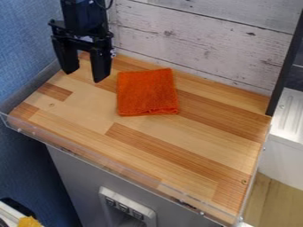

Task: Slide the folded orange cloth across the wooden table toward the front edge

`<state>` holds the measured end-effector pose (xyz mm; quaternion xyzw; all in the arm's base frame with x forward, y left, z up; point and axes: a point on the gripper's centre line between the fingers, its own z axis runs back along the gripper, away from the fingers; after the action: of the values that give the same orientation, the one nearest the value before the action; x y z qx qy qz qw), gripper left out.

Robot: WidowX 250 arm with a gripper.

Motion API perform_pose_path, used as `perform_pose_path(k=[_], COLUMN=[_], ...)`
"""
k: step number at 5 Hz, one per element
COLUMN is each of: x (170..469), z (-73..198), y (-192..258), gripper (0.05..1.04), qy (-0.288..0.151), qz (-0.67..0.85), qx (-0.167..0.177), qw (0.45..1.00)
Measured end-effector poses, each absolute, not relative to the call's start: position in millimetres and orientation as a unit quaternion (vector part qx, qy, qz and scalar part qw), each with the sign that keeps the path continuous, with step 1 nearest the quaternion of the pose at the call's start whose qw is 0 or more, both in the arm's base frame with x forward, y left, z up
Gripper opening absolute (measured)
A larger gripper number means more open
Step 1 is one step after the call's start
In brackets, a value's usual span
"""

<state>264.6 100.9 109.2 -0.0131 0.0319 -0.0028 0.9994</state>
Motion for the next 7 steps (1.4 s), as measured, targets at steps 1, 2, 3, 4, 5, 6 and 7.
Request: perform_pose_path(k=[1, 2, 3, 4, 5, 6, 7], x=[270.7, 285.0, 306.2, 320.8, 328.1, 336.2, 341.3], z=[108.1, 108.2, 110.4, 111.6, 116.2, 122.2, 128.1], y=[96.3, 87.4, 76.7, 64.3, 52.4, 44.2, 41.1], gripper=[0.998, 0.998, 0.998, 0.998, 0.998, 0.998, 0.997], qy=[0.034, 0.028, 0.013, -0.002, -0.011, -0.015, -0.017], qz=[0.012, 0.036, 0.063, 0.087, 0.111, 0.132, 0.147], qx=[-0.013, -0.011, -0.005, 0.000, 0.006, 0.010, 0.011], qw=[0.999, 0.999, 0.998, 0.996, 0.994, 0.991, 0.989])
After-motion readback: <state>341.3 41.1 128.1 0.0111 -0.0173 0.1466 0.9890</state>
